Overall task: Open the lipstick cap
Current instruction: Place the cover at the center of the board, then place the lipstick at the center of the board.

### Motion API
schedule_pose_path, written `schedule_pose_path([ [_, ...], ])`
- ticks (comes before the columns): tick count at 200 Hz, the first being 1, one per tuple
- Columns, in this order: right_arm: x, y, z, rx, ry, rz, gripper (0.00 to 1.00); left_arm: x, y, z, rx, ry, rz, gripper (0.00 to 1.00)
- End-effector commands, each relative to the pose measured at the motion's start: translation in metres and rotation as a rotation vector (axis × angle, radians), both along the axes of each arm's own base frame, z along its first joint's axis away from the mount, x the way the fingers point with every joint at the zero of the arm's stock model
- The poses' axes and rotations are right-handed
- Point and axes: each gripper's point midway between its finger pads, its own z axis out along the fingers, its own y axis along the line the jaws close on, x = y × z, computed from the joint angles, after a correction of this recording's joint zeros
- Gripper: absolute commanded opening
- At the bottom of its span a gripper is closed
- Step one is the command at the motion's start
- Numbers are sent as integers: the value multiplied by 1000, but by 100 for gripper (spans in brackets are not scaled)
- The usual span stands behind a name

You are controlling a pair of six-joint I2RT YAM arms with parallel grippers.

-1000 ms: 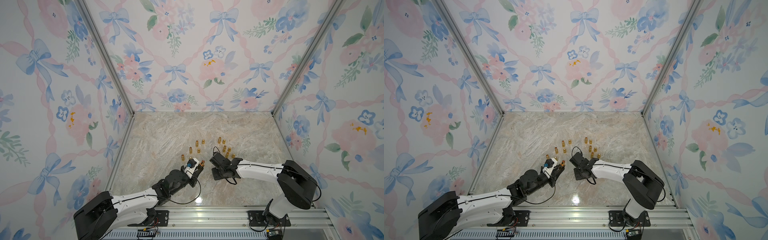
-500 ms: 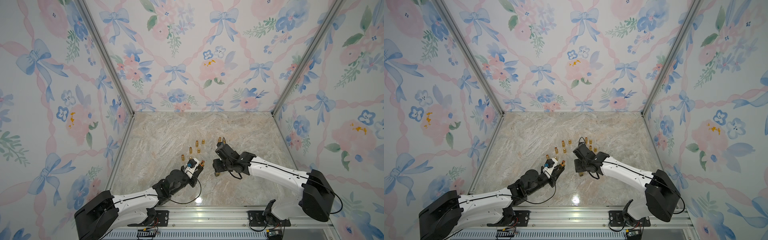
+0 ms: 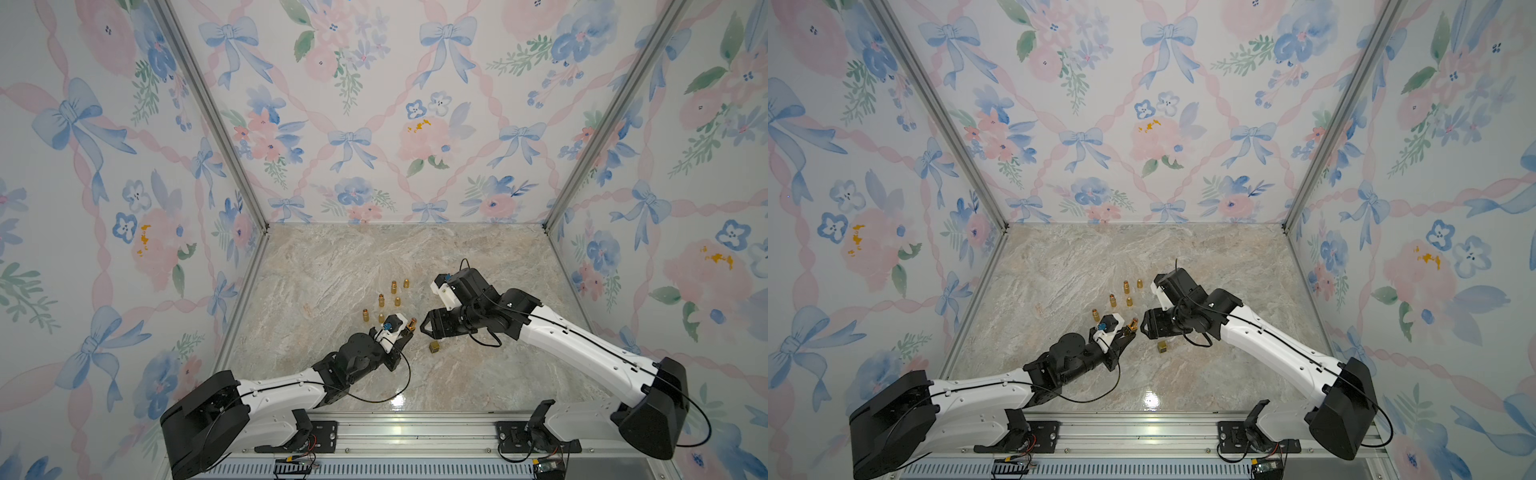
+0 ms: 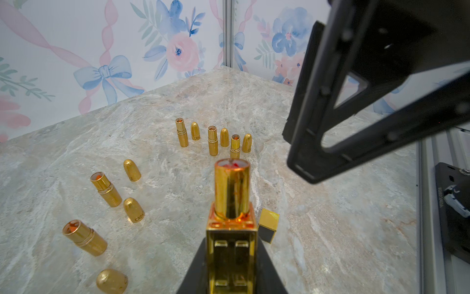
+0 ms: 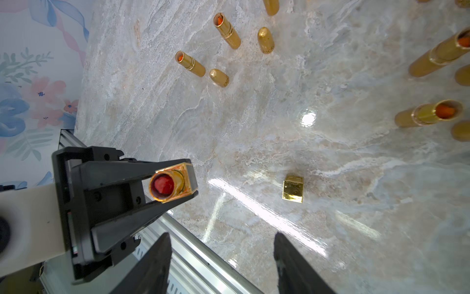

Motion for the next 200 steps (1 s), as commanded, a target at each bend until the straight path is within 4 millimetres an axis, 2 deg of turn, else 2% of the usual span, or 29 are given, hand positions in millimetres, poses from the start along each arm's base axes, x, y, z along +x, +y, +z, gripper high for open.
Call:
schedule_pose_path([
  [1, -7, 21, 10, 62, 41, 50, 66, -1, -7, 7, -5, -17, -30, 0],
  [39, -3, 42, 9, 76, 33, 83, 65, -2, -9, 9, -14, -11, -39, 0],
  [70, 5, 49, 2, 68, 27, 76, 61, -2, -10, 13, -22, -16, -42, 0],
  [155, 8, 58, -22, 38, 62, 98, 40, -2, -9, 15, -25, -24, -36, 0],
  [200, 7, 57, -24, 27, 60, 102, 26, 1, -7, 15, -20, -27, -18, 0],
])
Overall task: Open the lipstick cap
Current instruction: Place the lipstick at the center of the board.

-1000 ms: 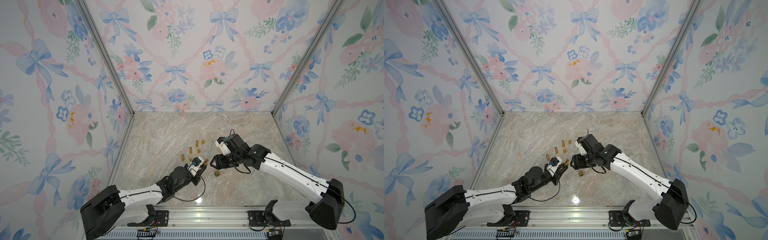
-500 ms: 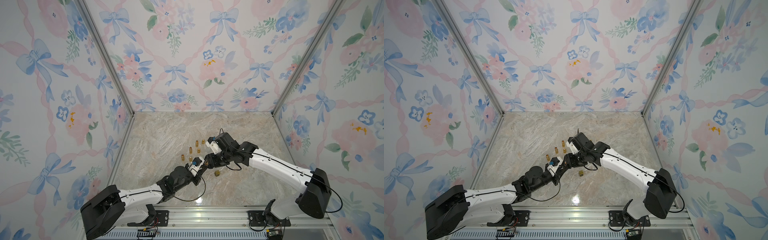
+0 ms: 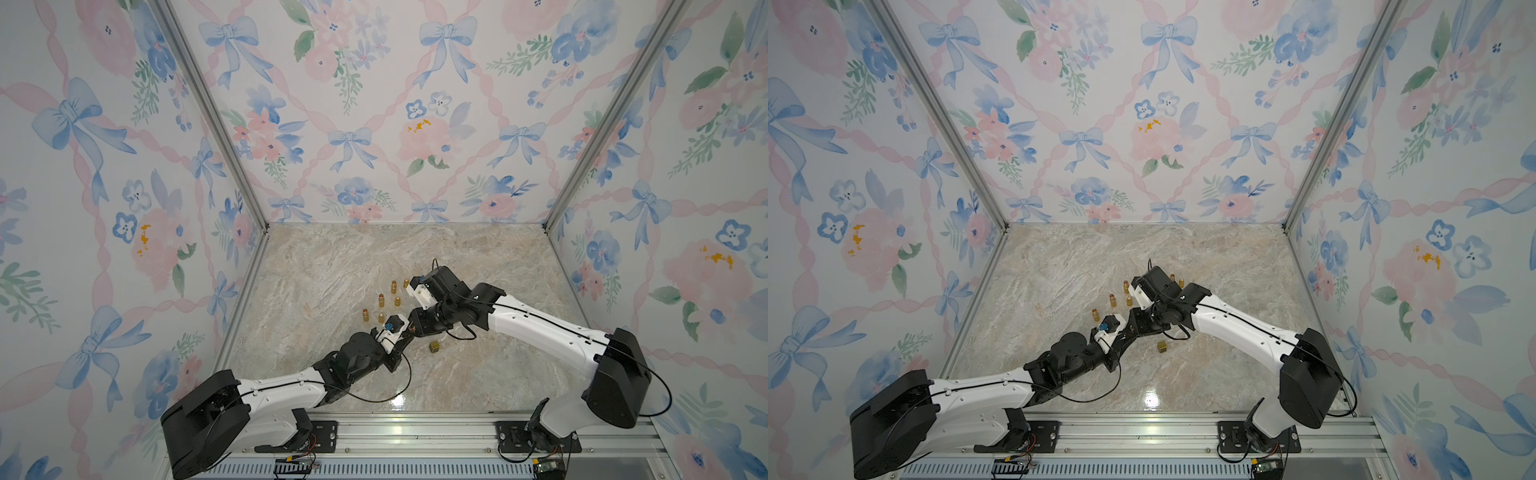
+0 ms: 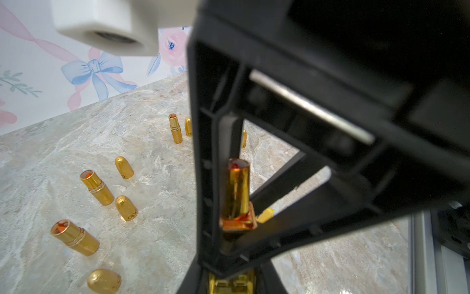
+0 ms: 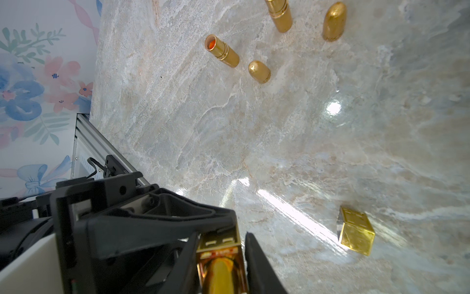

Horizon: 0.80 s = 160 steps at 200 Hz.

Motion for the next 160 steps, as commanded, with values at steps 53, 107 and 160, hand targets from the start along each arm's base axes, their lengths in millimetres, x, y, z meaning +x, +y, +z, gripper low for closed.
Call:
schedule_pose_path([
  [53, 8, 1, 6, -17, -42, -11, 19, 6, -4, 16, -29, -38, 16, 0],
  [107, 21, -6, 10, -32, -80, -54, 16, 5, 3, 16, -40, -38, 38, 37],
  [160, 36, -21, -11, -157, -145, -94, 15, 4, 17, 12, -64, -7, 91, 73],
])
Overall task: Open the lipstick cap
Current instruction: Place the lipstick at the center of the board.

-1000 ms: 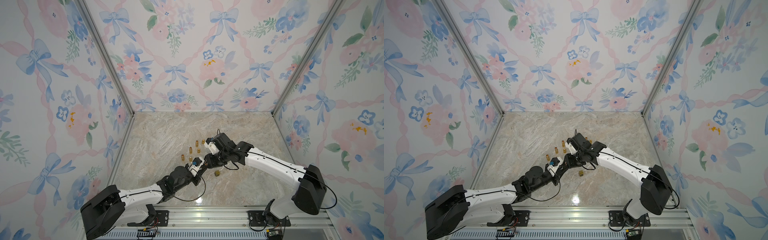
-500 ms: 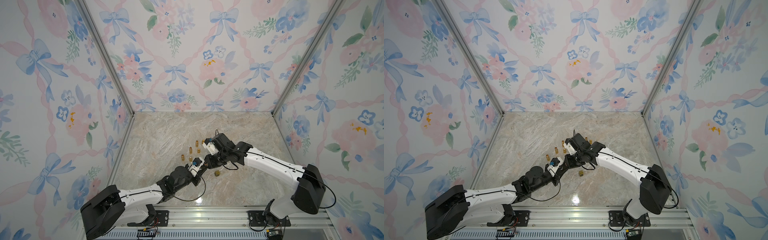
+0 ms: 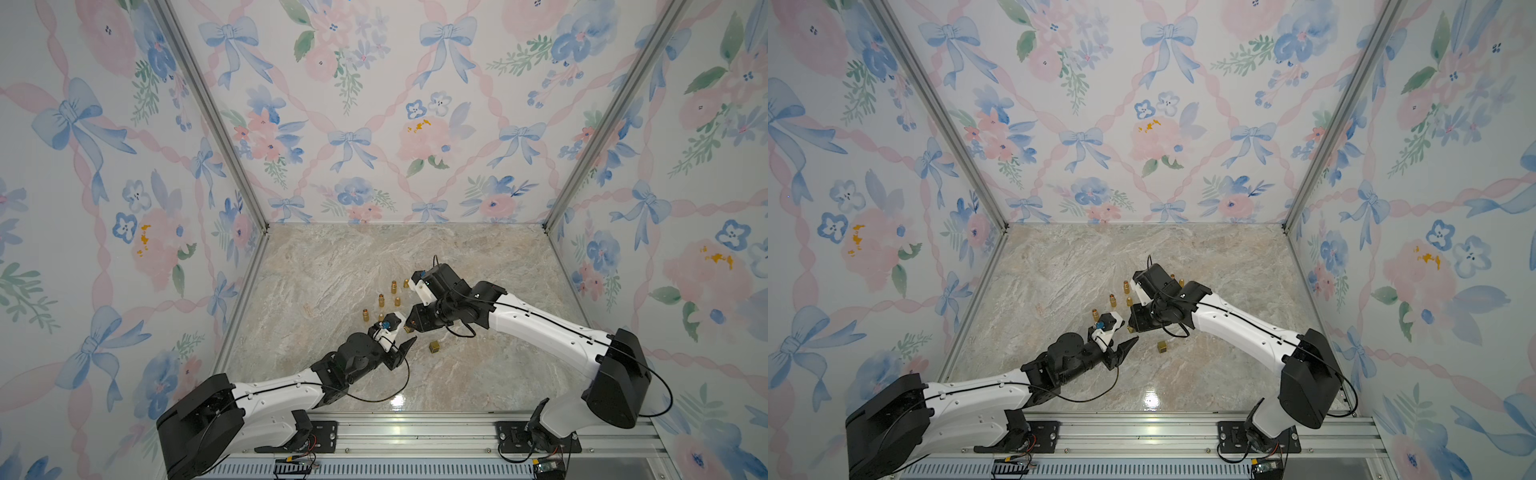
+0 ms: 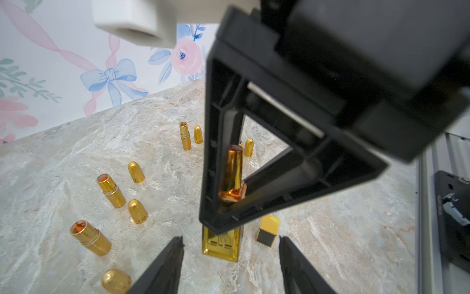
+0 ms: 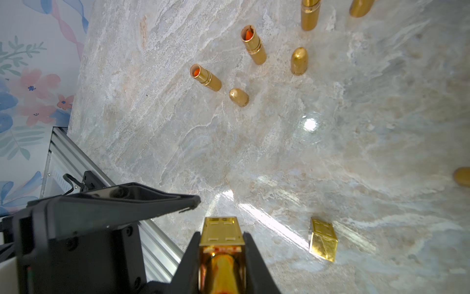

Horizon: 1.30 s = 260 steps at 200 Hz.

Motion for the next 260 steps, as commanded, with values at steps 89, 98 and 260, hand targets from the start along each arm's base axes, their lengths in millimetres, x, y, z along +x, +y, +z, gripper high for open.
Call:
schedule_pose_path([
  [89, 6, -12, -69, -224, -104, -81, 15, 4, 54, -4, -78, 19, 225, 98],
  [98, 5, -12, -74, -233, -118, -86, 15, 4, 56, -3, -83, 17, 238, 98],
  [260, -18, -12, -129, -354, -224, -71, 29, 11, 71, -8, -79, 23, 316, 98],
])
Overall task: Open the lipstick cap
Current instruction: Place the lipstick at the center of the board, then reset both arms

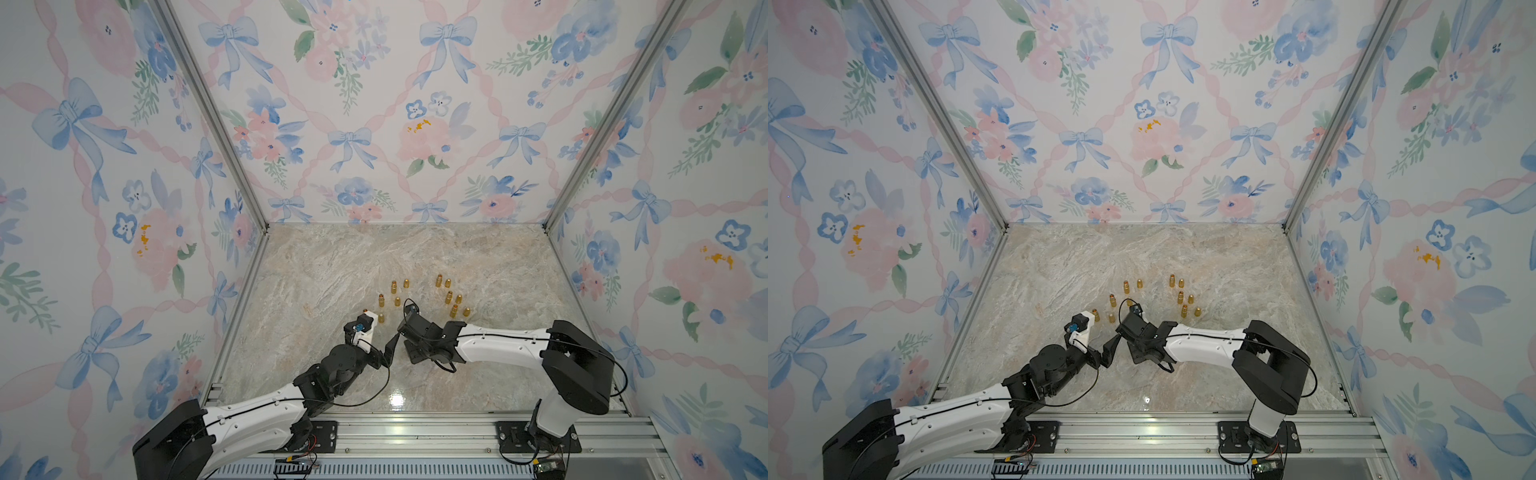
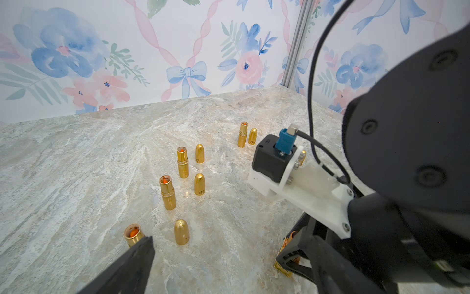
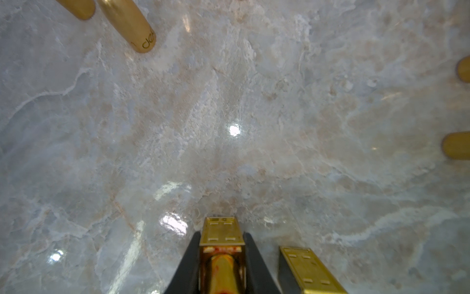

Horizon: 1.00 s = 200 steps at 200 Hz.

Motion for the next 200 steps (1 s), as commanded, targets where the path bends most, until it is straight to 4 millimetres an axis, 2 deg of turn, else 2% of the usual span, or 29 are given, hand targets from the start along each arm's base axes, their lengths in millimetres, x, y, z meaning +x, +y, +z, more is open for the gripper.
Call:
schedule_pose_path([
  [1, -2, 0, -7, -19, -18, -5, 29, 1, 9, -7, -1, 15, 33, 98],
  [26, 1, 0, -1, -24, -30, -8, 36, 3, 10, -5, 1, 11, 39, 98],
  [63, 10, 2, 35, -9, -69, -7, 49, 7, 16, 8, -21, -18, 69, 98],
  [67, 12, 1, 48, 11, -83, -8, 51, 8, 17, 11, -25, -22, 76, 98],
  [95, 23, -12, 99, 66, -127, -29, 67, 23, 38, 33, -54, -40, 197, 98],
  [110, 35, -29, 125, 95, -168, -54, 75, 36, 54, 48, -71, -48, 284, 98],
  [117, 42, -42, 134, 92, -191, -74, 77, 42, 63, 54, -78, -54, 328, 98],
  [135, 68, -90, 149, 84, -225, -188, 83, 58, 93, 69, -78, -70, 482, 98],
  [149, 89, -136, 159, 72, -307, -278, 90, 71, 120, 78, -72, -82, 607, 98],
  [163, 109, -194, 163, 56, -378, -423, 100, 81, 150, 83, -65, -90, 747, 98],
  [167, 113, -209, 163, 55, -401, -459, 99, 84, 160, 83, -59, -91, 787, 98],
  [187, 123, -295, 158, 29, -499, -702, 99, 100, 203, 75, -14, -71, 945, 98],
  [200, 123, -336, 146, 20, -558, -815, 99, 107, 229, 60, 22, -47, 1038, 98],
])
